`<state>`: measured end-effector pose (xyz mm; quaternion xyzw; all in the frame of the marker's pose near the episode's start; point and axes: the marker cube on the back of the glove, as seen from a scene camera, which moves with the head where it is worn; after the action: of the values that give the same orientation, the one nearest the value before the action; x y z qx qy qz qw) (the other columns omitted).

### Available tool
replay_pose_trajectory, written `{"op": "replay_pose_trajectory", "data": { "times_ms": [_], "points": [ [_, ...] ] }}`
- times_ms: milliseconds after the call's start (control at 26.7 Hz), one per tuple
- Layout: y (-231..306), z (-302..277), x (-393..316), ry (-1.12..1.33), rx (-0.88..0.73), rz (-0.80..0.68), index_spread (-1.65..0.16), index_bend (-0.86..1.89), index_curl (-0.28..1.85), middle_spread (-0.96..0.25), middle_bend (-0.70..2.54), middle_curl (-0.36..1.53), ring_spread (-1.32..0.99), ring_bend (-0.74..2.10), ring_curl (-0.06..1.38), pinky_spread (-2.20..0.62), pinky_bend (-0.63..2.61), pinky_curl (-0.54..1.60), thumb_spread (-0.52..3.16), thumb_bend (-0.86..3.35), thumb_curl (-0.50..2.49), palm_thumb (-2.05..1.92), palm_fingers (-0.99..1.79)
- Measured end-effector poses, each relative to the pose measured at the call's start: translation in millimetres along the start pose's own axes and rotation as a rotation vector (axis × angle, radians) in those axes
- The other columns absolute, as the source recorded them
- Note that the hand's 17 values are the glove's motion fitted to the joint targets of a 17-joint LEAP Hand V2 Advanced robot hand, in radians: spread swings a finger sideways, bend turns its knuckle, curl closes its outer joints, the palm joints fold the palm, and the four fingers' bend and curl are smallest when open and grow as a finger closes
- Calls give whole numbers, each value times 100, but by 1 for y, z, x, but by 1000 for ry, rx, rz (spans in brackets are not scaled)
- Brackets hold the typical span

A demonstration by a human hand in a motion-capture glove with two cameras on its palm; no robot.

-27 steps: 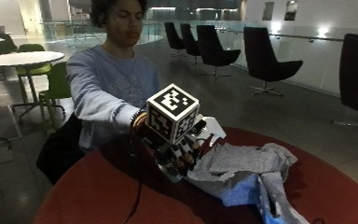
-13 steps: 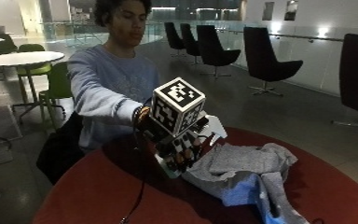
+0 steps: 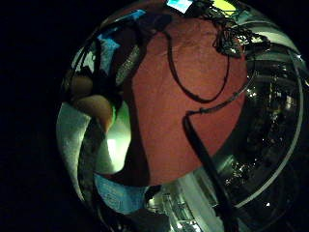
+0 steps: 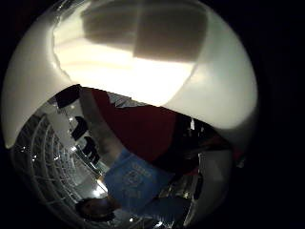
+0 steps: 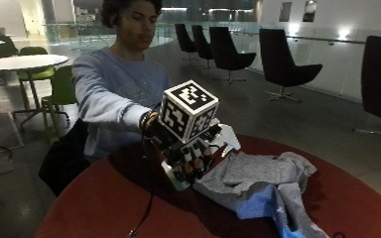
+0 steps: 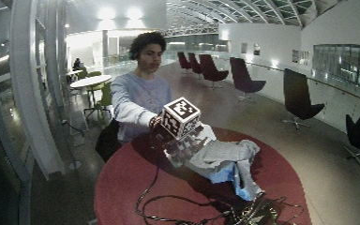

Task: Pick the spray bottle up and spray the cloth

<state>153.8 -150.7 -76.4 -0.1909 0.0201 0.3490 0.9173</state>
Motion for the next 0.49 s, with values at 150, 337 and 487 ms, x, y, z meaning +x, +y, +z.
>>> {"op": "replay_pose_trajectory", "data": {
  "times_ms": [150,337,487],
  "points": [
    [4,-2,10,4,0,3,-29,10,24,-9,25,44,-11,44,38,10,21,36,102,-2,42,92,103],
    [8,1,22,11,-8,11,-29,10,24,-9,25,44,-11,44,38,10,21,36,102,-2,42,91,103],
    [8,2,25,9,-10,15,-29,10,24,-9,24,44,-11,44,38,10,21,36,101,-2,42,91,103]
  ]
}}
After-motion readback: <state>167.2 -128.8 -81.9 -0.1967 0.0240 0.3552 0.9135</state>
